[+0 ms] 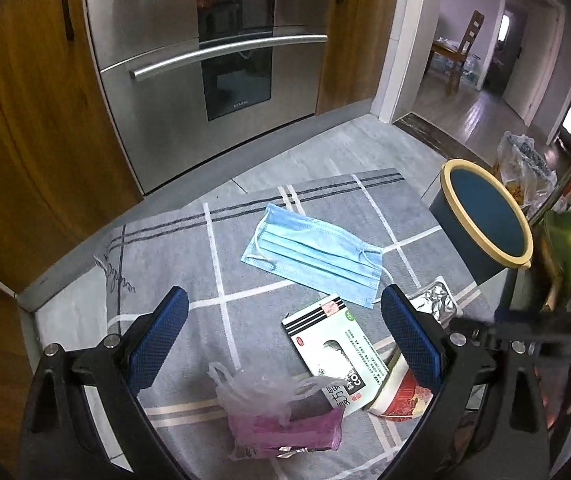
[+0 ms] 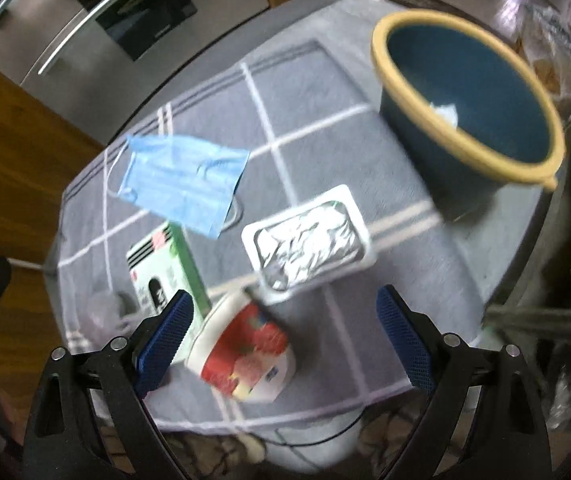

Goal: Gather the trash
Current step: 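Move both open grippers back over the remaining trash on the mat, then grasp the red-floral paper cup with the right gripper while the left gripper grasps the clear plastic bag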

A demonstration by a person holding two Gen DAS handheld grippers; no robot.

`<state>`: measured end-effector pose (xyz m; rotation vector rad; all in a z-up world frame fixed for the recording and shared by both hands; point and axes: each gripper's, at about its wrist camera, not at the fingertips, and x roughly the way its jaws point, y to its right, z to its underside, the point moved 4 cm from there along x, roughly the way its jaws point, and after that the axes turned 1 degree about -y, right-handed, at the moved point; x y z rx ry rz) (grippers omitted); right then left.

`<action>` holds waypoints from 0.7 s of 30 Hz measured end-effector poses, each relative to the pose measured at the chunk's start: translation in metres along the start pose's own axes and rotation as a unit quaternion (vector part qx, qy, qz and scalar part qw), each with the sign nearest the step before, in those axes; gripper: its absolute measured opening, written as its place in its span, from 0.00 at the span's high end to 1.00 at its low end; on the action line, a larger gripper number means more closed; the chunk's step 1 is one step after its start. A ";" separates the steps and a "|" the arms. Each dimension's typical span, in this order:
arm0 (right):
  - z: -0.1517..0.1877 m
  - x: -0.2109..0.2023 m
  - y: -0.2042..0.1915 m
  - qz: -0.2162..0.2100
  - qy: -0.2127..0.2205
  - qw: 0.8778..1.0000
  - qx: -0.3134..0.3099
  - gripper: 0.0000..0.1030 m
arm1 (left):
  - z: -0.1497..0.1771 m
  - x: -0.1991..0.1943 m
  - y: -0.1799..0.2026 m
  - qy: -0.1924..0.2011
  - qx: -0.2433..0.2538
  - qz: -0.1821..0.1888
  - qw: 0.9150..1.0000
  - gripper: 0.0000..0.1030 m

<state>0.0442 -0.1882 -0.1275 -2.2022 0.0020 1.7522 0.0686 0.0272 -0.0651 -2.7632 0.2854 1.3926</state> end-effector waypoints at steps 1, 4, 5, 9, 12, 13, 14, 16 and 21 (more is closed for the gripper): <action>0.004 0.002 -0.002 -0.001 -0.005 1.000 -0.003 0.10 | 0.000 0.000 0.000 0.000 -0.001 0.001 1.000 0.07; 0.013 0.009 -0.008 0.002 -0.014 1.000 -0.017 0.10 | -0.001 0.000 -0.001 -0.002 -0.001 0.002 1.000 0.07; 0.014 0.010 -0.008 0.002 -0.016 1.000 -0.019 0.11 | 0.000 0.000 0.000 -0.004 -0.001 0.001 1.000 0.07; 0.020 0.018 -0.013 0.000 -0.032 0.999 -0.029 0.26 | 0.002 0.002 0.001 -0.010 0.007 -0.003 1.000 0.07; 0.023 0.026 -0.017 0.001 -0.047 0.998 -0.041 0.41 | 0.003 0.002 0.001 -0.011 0.010 -0.006 1.000 0.07; 0.025 0.029 -0.018 0.004 -0.053 0.997 -0.047 0.45 | 0.003 0.002 0.001 -0.011 0.010 -0.006 1.000 0.07; 0.026 0.032 -0.020 0.005 -0.057 0.997 -0.052 0.47 | 0.003 0.002 0.000 -0.012 0.009 -0.006 1.000 0.07; 0.029 0.039 -0.023 0.007 -0.067 0.996 -0.062 0.51 | 0.003 0.002 0.000 -0.013 0.007 -0.006 1.000 0.07; 0.033 0.052 -0.023 0.017 -0.078 0.994 -0.073 0.57 | 0.003 0.003 0.002 -0.014 0.013 -0.007 1.000 0.07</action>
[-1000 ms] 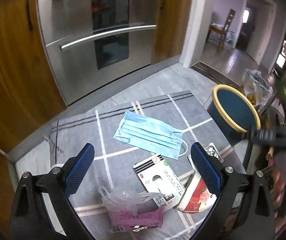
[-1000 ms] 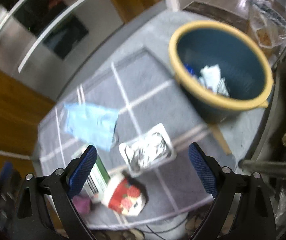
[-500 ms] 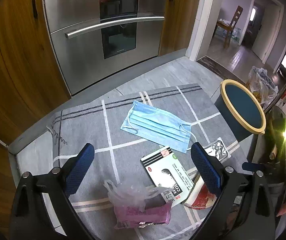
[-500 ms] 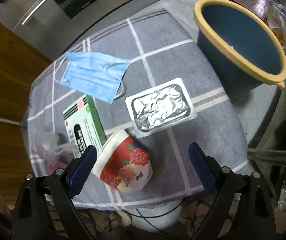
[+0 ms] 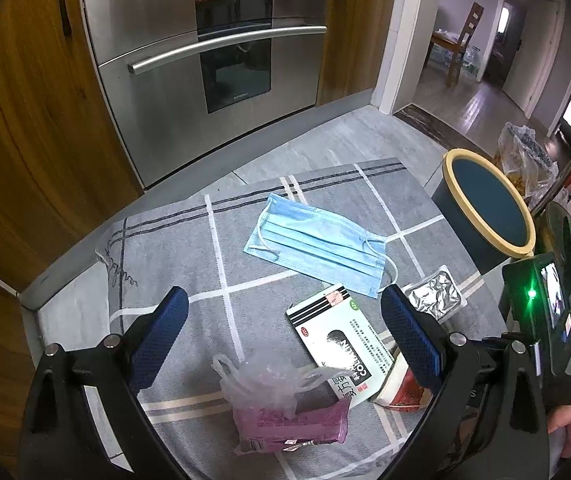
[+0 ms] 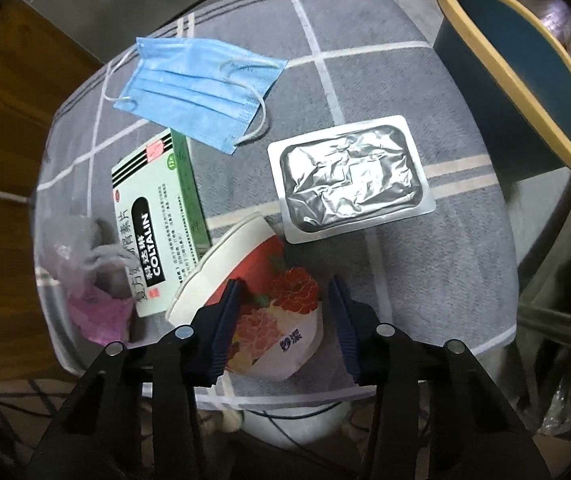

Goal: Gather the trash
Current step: 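Grasp the red-floral paper cup with the right gripper while the left gripper grasps the clear plastic bag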

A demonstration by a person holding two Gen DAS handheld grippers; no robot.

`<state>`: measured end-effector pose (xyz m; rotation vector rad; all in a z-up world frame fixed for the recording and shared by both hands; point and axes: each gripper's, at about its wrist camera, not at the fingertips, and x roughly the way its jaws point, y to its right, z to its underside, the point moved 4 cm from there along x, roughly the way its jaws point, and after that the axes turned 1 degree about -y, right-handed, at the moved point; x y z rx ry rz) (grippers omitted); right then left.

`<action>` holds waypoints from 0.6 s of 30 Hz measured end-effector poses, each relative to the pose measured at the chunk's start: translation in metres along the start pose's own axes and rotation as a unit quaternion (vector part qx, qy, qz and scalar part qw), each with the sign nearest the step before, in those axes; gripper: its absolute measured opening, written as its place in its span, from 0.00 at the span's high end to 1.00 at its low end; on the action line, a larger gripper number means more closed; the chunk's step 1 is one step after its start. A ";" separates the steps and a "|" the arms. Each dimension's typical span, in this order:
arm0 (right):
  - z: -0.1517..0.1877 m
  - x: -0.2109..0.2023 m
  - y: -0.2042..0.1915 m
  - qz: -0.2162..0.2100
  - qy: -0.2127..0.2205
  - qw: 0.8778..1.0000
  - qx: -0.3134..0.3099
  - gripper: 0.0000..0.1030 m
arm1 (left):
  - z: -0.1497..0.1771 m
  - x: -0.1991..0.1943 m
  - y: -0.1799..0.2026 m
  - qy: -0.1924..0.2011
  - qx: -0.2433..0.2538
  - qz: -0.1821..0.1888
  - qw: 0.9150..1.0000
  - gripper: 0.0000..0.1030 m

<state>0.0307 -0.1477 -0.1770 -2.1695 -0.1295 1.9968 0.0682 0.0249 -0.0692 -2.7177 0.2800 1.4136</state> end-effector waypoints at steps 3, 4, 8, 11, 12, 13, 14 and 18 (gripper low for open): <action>0.000 0.001 0.000 0.002 0.002 1.000 -0.006 0.60 | 0.000 0.000 0.001 0.000 0.002 -0.001 1.000 0.07; 0.000 0.001 0.001 0.006 0.003 1.000 -0.009 0.62 | 0.000 0.000 0.002 0.000 0.002 -0.002 1.000 0.07; -0.002 0.001 -0.003 0.007 0.010 1.000 -0.020 0.72 | 0.000 0.001 0.001 -0.002 0.002 -0.004 1.000 0.07; -0.003 -0.004 -0.005 0.004 0.017 1.000 -0.026 0.79 | 0.001 0.003 -0.001 -0.006 0.000 -0.009 1.000 0.07; -0.004 -0.007 -0.006 0.003 0.020 0.999 -0.028 0.81 | 0.002 0.003 -0.002 -0.007 -0.002 -0.009 1.000 0.07; -0.005 -0.009 -0.007 -0.002 0.023 0.999 -0.029 0.84 | 0.002 0.004 -0.004 -0.010 -0.006 -0.011 1.000 0.07; -0.005 -0.012 -0.008 -0.006 0.026 0.999 -0.029 0.85 | 0.003 0.005 -0.006 -0.013 -0.010 -0.010 1.000 0.07; -0.009 -0.024 -0.011 -0.024 0.039 0.999 -0.029 0.99 | 0.008 0.008 -0.012 -0.026 -0.023 -0.007 0.999 0.08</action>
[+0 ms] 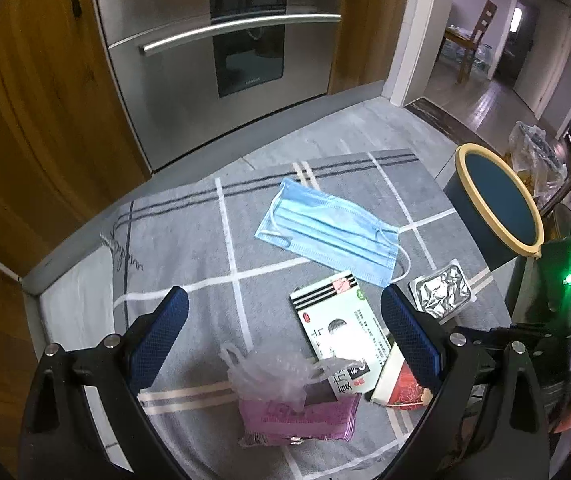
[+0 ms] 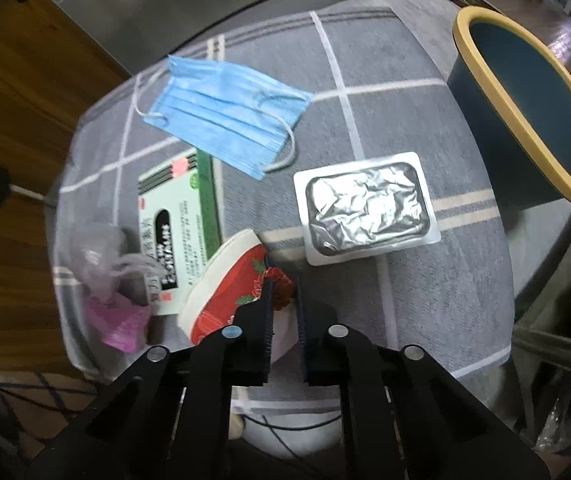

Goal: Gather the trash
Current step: 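Grasp the red-floral paper cup with the right gripper while the left gripper grasps the clear plastic bag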

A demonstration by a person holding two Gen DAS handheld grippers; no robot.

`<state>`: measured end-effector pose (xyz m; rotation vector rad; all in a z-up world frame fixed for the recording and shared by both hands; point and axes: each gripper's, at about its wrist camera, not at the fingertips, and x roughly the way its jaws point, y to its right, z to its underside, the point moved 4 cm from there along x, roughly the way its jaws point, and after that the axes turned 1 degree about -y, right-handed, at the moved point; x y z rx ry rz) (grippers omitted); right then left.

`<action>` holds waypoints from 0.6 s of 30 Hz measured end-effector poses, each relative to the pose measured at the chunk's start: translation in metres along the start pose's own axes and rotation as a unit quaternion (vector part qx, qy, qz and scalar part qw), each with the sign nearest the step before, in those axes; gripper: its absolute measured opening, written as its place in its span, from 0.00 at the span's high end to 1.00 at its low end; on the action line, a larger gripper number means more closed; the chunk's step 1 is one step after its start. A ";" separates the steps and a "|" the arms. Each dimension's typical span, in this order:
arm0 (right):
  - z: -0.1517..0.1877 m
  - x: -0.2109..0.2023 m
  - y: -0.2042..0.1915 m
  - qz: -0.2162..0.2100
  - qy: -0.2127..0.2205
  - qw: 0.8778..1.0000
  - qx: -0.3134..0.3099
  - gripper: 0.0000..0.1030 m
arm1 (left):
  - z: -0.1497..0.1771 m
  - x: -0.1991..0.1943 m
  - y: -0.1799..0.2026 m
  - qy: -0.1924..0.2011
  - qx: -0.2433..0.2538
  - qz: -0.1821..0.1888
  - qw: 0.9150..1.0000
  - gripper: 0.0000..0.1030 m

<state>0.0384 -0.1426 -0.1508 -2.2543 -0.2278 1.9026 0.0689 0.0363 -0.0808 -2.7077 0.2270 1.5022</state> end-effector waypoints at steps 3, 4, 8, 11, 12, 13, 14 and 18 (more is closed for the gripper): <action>-0.004 -0.010 -0.002 -0.010 0.016 1.000 0.000 0.99 | 0.007 0.004 -0.002 -0.017 -0.011 0.007 1.000 0.09; -0.005 -0.013 -0.002 -0.013 0.020 1.000 0.001 0.99 | 0.009 0.007 -0.003 -0.024 -0.012 0.007 1.000 0.09; -0.007 -0.013 0.002 -0.012 0.016 1.000 0.007 0.99 | 0.020 0.019 -0.004 -0.056 -0.011 0.000 0.998 0.17; -0.001 -0.006 0.012 -0.005 -0.005 1.000 0.026 0.82 | 0.033 0.034 -0.004 -0.093 -0.004 -0.007 0.996 0.21; 0.002 -0.004 0.017 -0.005 -0.013 0.999 0.041 0.69 | 0.038 0.039 -0.002 -0.108 0.003 -0.006 0.994 0.24; 0.004 -0.002 0.021 -0.011 -0.019 0.998 0.055 0.65 | 0.043 0.045 -0.001 -0.120 0.009 -0.008 0.993 0.24; 0.007 -0.001 0.023 -0.014 -0.023 0.998 0.061 0.63 | 0.046 0.049 -0.002 -0.128 0.013 -0.009 0.992 0.27; 0.013 0.007 0.024 -0.027 -0.039 0.996 0.072 0.49 | 0.061 0.067 0.000 -0.171 0.028 -0.018 0.985 0.44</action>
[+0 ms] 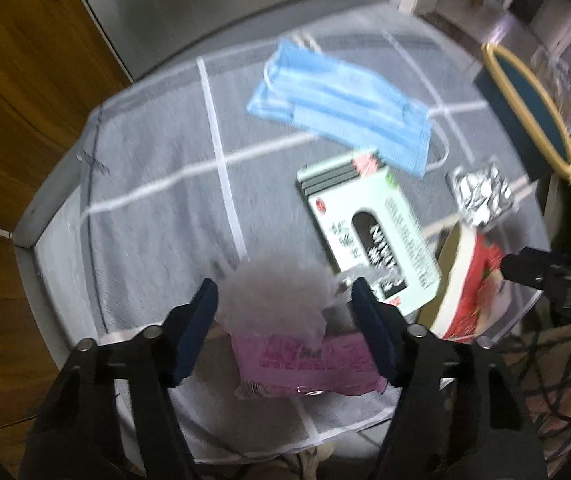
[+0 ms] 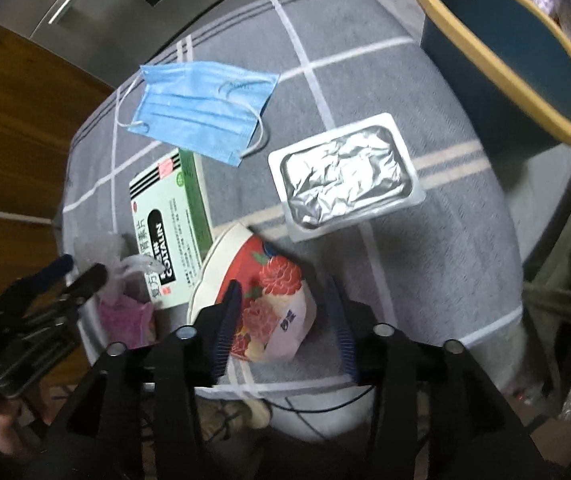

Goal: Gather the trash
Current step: 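Grasp the red-floral paper cup with the right gripper while the left gripper grasps the clear plastic bag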

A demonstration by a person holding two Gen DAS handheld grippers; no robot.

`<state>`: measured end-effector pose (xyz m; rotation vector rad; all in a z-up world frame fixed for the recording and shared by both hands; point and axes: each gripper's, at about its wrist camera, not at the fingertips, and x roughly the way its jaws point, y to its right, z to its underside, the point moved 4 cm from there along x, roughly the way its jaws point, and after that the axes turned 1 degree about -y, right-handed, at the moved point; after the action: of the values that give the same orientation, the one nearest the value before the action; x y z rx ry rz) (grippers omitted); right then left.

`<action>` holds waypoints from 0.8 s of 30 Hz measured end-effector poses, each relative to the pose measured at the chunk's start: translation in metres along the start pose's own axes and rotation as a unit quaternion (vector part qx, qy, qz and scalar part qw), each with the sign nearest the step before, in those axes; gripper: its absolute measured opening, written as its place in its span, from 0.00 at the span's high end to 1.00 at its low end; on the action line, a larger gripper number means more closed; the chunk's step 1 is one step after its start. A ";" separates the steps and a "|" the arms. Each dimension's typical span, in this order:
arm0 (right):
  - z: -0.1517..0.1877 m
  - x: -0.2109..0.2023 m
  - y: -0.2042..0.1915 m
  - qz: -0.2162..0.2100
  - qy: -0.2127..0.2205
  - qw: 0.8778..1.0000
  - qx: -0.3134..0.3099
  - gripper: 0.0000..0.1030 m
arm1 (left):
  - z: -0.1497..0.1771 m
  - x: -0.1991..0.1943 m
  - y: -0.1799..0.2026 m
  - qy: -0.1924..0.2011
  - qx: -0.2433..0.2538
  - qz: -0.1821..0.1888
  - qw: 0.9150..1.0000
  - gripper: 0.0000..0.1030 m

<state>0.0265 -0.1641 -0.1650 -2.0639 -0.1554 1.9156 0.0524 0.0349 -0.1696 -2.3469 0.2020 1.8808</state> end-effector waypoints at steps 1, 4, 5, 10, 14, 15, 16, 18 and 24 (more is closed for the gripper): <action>0.001 0.004 0.001 0.000 -0.006 1.000 0.003 0.48 | 0.001 0.005 0.000 -0.009 0.002 -0.004 1.000 0.48; 0.004 0.016 0.003 -0.008 -0.027 0.999 0.017 0.47 | 0.002 0.009 0.002 -0.011 0.009 -0.011 1.000 0.58; 0.005 0.019 0.004 -0.013 -0.033 0.999 0.022 0.47 | 0.001 0.009 0.003 -0.009 0.011 -0.012 1.000 0.65; 0.003 0.023 -0.002 -0.038 -0.035 0.998 0.023 0.72 | 0.002 0.005 0.011 -0.004 0.026 -0.008 1.000 0.81; 0.001 0.009 -0.007 -0.054 -0.014 0.998 0.012 0.79 | -0.003 -0.004 0.009 0.016 0.017 -0.007 1.000 0.84; 0.001 0.005 -0.010 -0.054 -0.009 0.998 0.007 0.80 | -0.005 -0.011 0.008 0.029 0.013 -0.007 0.999 0.84; 0.000 0.000 -0.013 -0.055 -0.001 0.998 -0.001 0.82 | -0.007 -0.017 0.007 0.042 0.009 -0.005 0.999 0.84; -0.003 -0.012 -0.017 -0.050 0.017 0.998 -0.017 0.83 | -0.013 -0.032 0.005 0.070 0.003 -0.004 0.998 0.84; -0.015 -0.049 -0.022 -0.039 0.070 0.995 -0.053 0.84 | -0.028 -0.069 0.012 0.148 0.005 0.009 0.989 0.84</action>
<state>0.0391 -0.1606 -0.1107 -2.2166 -0.3061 1.7458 0.0618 0.0202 -0.0964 -2.6153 0.2612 1.5240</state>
